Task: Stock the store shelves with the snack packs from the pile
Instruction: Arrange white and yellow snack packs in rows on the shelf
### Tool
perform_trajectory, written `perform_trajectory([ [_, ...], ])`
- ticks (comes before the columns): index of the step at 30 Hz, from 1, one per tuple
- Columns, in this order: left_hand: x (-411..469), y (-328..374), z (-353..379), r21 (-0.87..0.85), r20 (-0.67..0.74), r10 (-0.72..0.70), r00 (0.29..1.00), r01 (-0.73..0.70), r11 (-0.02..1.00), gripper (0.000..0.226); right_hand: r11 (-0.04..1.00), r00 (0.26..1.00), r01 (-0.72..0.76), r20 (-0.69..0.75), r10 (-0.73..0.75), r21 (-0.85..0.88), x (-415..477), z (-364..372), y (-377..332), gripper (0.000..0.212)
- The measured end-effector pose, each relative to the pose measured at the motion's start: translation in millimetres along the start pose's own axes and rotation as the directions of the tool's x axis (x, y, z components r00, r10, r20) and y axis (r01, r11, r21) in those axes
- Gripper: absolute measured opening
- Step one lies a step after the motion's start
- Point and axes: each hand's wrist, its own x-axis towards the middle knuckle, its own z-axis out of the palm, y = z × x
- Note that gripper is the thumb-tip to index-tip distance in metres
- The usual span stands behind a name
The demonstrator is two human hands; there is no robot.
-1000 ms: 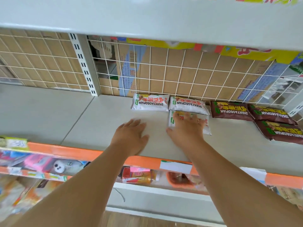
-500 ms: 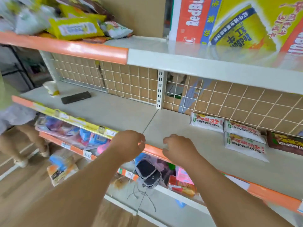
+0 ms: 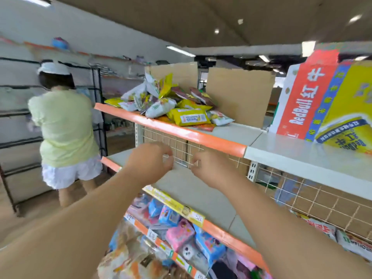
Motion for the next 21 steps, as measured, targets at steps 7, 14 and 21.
perform_trajectory([
  [7,56,17,-19,-0.092,-0.105,0.032,0.994,-0.041,0.995,0.021,0.999,0.994,-0.050,-0.097,0.048,-0.020,31,-72,26,0.026],
  [14,127,43,-1,-0.090,-0.029,0.009,1.000,-0.012,0.996,0.030,0.992,0.987,-0.124,-0.104,0.123,-0.002,72,-86,99,0.023],
  [21,194,55,5,-0.039,0.085,-0.020,0.996,0.023,0.999,0.041,0.988,0.988,-0.152,0.005,0.152,-0.023,141,-99,162,0.011],
])
